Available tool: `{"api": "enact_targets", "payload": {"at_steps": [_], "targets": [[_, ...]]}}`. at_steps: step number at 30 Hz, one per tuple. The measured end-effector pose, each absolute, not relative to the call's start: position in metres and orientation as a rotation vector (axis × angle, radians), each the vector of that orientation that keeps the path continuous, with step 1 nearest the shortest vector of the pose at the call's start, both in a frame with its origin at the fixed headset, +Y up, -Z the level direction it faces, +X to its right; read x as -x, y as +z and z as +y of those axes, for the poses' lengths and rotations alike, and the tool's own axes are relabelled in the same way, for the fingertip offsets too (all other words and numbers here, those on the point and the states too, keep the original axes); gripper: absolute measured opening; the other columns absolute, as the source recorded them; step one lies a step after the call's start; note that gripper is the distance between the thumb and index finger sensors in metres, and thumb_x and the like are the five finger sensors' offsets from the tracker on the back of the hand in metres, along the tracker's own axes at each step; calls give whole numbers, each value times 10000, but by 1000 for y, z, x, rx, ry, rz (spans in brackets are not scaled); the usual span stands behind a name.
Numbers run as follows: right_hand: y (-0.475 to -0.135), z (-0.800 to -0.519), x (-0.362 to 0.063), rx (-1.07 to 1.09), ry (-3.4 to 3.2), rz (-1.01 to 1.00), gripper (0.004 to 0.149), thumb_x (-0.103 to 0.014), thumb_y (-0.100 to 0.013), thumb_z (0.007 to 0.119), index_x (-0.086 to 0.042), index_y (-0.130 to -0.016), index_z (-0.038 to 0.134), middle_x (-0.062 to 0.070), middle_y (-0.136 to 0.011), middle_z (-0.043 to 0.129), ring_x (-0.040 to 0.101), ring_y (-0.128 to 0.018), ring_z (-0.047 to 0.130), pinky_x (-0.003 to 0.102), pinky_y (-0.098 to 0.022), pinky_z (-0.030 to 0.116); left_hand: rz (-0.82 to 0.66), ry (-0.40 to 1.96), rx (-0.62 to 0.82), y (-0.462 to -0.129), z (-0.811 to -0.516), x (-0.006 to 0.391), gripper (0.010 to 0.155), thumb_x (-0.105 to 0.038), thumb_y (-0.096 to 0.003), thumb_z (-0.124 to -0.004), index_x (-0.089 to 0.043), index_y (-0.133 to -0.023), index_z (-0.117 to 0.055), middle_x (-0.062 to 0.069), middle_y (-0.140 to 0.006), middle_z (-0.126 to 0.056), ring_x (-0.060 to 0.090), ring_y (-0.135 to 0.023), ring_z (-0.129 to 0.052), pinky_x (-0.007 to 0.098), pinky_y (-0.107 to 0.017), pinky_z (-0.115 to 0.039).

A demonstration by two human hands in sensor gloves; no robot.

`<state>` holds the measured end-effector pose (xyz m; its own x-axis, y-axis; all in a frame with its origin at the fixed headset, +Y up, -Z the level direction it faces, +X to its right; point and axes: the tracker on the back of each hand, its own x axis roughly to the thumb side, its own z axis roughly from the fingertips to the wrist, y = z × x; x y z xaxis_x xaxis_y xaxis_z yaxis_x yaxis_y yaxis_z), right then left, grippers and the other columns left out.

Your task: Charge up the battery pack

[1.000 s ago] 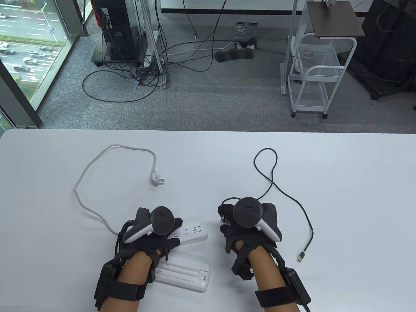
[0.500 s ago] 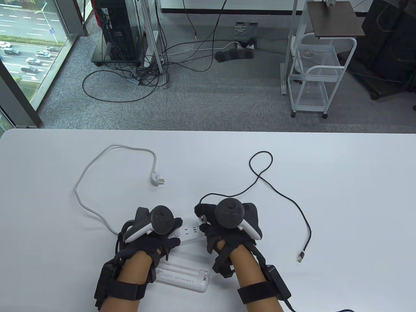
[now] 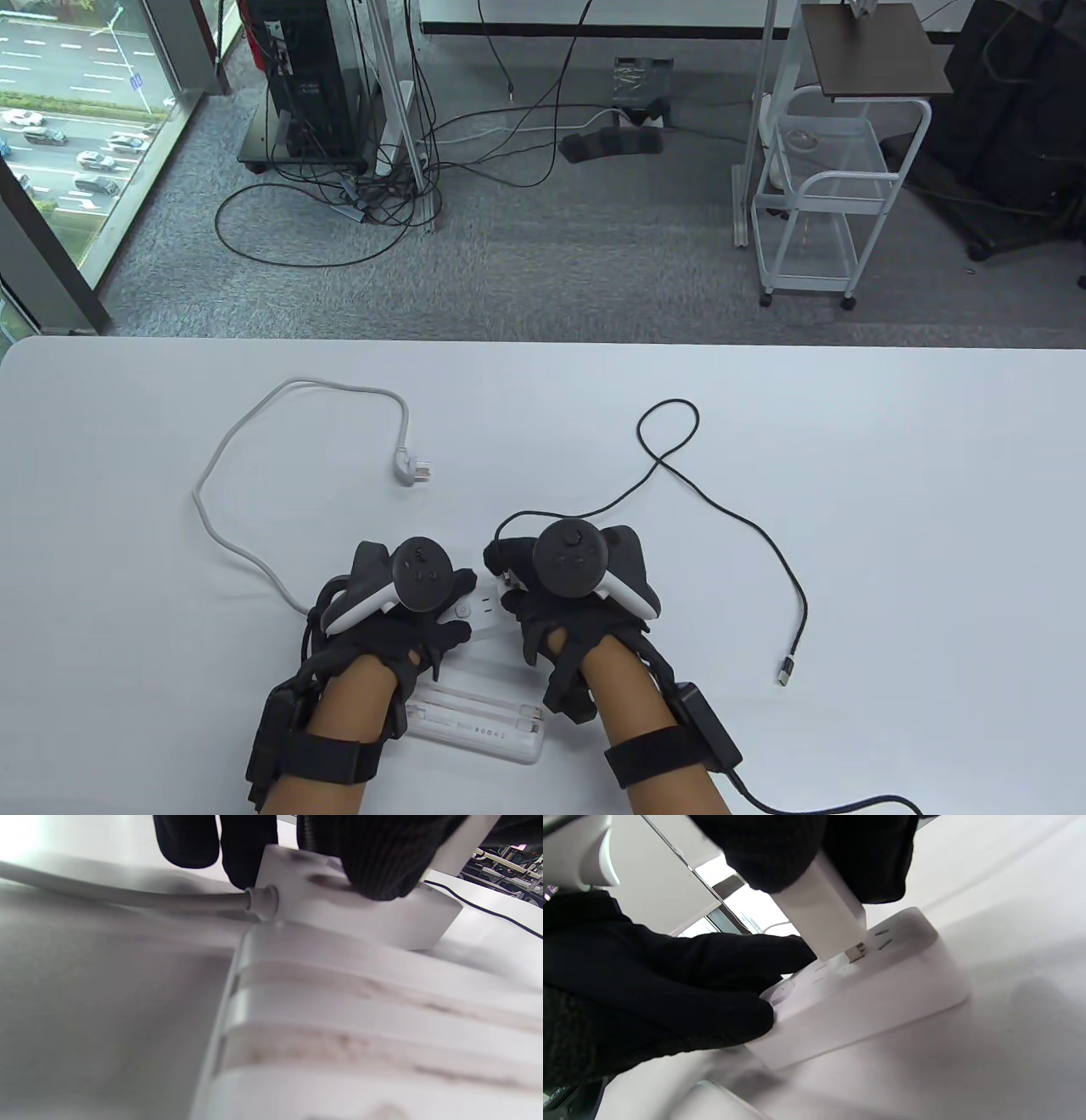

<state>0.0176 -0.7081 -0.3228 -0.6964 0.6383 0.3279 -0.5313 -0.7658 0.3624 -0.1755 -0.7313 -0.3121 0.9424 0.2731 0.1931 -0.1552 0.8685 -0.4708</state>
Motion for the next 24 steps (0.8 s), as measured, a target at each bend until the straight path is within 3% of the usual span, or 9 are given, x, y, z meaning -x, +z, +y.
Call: {"api": "enact_targets", "payload": {"at_steps": [17, 18, 24], "targets": [[-336, -712, -17, -535, 2434, 482, 566, -188, -391, 851, -278, -905, 633, 160, -1012, 713, 445, -881, 853, 670, -684, 442, -265, 224, 458, -311, -733, 176, 735, -536, -478, -780, -357, -1139, -515, 125, -1112, -681, 453, -1013, -652, 721, -700, -431], [-335, -712, -20, -585, 2441, 474, 575, -237, -401, 819, -318, -917, 579, 114, -1025, 688, 393, -901, 847, 637, -700, 457, -264, 226, 459, -311, -733, 176, 735, -537, -479, -775, -357, -1141, -512, 126, -1113, -680, 456, -1013, -650, 723, -697, -430], [-335, -714, -21, -526, 2411, 468, 573, -218, -393, 834, -312, -909, 605, 132, -1019, 707, 401, -899, 848, 690, -686, 452, -259, 237, 459, -310, -734, 177, 735, -539, -478, -771, -360, -1140, -507, 128, -1114, -676, 455, -1013, -648, 723, -697, -427]]}}
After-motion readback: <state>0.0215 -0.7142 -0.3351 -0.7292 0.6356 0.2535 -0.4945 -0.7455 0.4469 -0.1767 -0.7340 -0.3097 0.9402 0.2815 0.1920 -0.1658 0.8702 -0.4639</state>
